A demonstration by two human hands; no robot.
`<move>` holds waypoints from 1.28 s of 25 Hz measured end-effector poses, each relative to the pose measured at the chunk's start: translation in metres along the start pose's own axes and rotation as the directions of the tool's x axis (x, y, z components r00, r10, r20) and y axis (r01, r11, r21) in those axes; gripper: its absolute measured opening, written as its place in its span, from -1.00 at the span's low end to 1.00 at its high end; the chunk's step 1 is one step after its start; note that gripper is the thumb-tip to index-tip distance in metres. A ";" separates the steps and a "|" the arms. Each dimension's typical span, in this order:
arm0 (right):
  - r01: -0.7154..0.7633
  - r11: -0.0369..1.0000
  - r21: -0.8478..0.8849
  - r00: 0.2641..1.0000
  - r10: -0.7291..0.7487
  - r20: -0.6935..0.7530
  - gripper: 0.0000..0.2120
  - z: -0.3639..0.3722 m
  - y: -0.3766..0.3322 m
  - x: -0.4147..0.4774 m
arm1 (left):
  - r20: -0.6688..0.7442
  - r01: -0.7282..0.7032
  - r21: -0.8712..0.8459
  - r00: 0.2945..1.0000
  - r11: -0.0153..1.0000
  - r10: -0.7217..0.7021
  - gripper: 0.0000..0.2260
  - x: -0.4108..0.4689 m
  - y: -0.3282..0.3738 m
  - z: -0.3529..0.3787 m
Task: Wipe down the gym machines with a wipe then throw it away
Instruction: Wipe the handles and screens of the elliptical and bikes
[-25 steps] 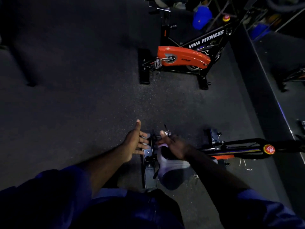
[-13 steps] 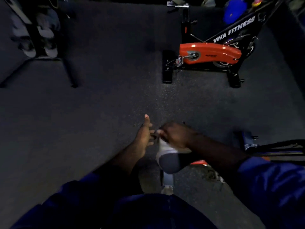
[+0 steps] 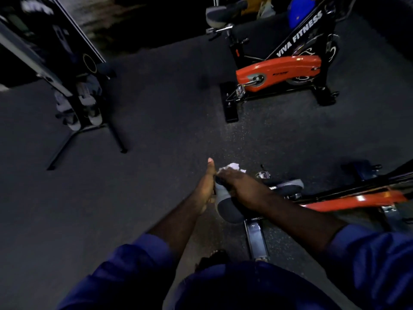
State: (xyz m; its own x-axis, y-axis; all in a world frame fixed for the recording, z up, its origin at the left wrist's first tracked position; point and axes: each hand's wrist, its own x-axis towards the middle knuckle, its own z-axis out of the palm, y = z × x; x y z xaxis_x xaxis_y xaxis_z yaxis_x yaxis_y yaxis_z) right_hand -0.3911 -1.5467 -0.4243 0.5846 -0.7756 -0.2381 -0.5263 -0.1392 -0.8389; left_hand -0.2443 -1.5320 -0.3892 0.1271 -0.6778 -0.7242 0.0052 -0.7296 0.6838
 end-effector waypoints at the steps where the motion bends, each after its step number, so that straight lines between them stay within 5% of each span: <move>1: 0.006 1.000 0.022 0.999 -0.007 0.045 -0.64 0.003 0.001 -0.008 | 0.001 -0.014 0.057 1.000 0.998 0.014 -0.29 0.002 0.003 -0.001; 4: 0.070 0.993 -0.093 0.972 -0.047 0.231 -0.29 -0.009 0.009 -0.040 | 0.110 -0.158 0.208 0.984 0.965 0.138 -0.37 0.001 0.016 0.001; 6: -0.029 0.991 -0.133 0.957 0.066 0.283 -0.42 -0.028 0.012 -0.057 | 0.269 -0.335 0.403 0.933 0.852 0.240 -0.41 0.000 0.020 0.004; 10: -0.140 0.938 -0.318 0.990 0.144 -0.010 -0.44 -0.035 0.014 -0.083 | 0.510 -0.550 0.674 0.830 0.493 0.227 -0.48 0.011 0.018 0.010; 13: -0.254 0.870 -0.423 0.959 0.168 -0.230 -0.45 -0.033 0.010 -0.106 | 0.602 -0.637 0.725 0.771 0.260 0.210 -0.40 0.018 0.017 0.013; 14: -0.276 0.835 -0.476 0.940 0.133 -0.313 -0.47 -0.034 0.006 -0.116 | 0.625 -0.658 0.714 0.753 0.241 0.206 -0.32 0.020 0.019 0.018; 17: -0.395 0.885 -0.246 0.796 0.196 -0.573 -0.40 -0.044 -0.011 -0.136 | 0.699 -0.718 0.612 0.687 0.332 0.197 -0.13 0.015 0.033 0.048; 22: -0.295 0.904 0.308 0.387 0.409 -0.827 -0.90 -0.072 -0.029 -0.194 | 0.803 -0.815 0.395 0.530 0.424 0.271 -0.44 -0.037 0.066 0.112; 25: -0.143 0.851 0.506 0.307 0.524 -0.794 -0.87 -0.093 -0.035 -0.237 | 0.812 -0.849 0.351 0.486 0.394 0.323 -0.37 -0.060 0.078 0.148; 32: -0.087 0.854 0.513 0.111 0.520 -0.847 -0.97 -0.164 -0.001 -0.344 | 0.884 -0.933 0.193 0.300 0.305 0.359 -0.50 -0.136 0.120 0.256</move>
State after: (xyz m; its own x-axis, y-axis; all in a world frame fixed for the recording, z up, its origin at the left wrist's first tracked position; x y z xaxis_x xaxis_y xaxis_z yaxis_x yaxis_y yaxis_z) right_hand -0.6928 -1.3809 -0.2617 -0.7318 -0.6799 -0.0481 -0.1836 0.2646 -0.9467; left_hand -0.5150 -1.5504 -0.2318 -0.8365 -0.5457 -0.0504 -0.3080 0.3922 0.8667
